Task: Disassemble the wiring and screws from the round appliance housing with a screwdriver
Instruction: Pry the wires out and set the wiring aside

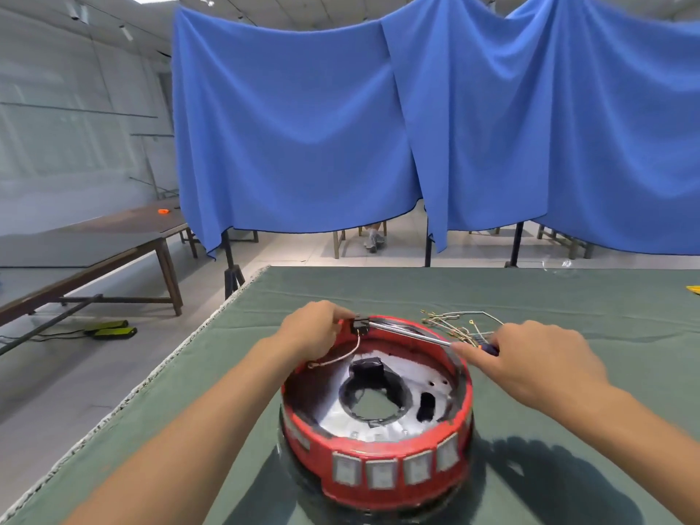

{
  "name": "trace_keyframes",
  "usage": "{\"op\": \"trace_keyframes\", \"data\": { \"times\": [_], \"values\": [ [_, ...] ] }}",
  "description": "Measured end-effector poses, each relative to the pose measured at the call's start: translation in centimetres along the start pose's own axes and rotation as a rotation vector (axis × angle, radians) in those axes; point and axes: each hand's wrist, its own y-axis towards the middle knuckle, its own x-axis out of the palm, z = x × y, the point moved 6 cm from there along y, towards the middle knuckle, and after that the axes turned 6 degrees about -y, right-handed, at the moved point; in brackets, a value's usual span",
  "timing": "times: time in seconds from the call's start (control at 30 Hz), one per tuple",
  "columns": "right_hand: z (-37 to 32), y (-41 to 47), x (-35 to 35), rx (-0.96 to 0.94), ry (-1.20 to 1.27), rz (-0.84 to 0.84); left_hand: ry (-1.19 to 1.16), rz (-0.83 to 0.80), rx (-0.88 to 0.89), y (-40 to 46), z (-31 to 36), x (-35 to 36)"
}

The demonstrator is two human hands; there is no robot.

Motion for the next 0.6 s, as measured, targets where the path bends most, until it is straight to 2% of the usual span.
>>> {"op": "trace_keyframes", "data": {
  "times": [0.13, 0.3, 0.4, 0.6],
  "values": [
    [0.2, -0.3, 0.4, 0.017, -0.018, -0.008, 0.073, 0.153, -0.067, 0.3, -0.4, 0.9],
    [-0.8, -0.4, 1.0, -0.009, -0.019, 0.007, 0.064, 0.139, -0.233, -0.3, -2.5, 0.5],
    [-1.4, -0.5, 0.9, -0.019, -0.038, 0.018, 0.045, 0.130, -0.253, -0.4, -2.8, 0.2],
    [-1.8, -0.8, 0.7, 0.009, -0.042, 0.010, 0.059, 0.250, -0.266, -0.9, -3.0, 0.3]
  ]
}}
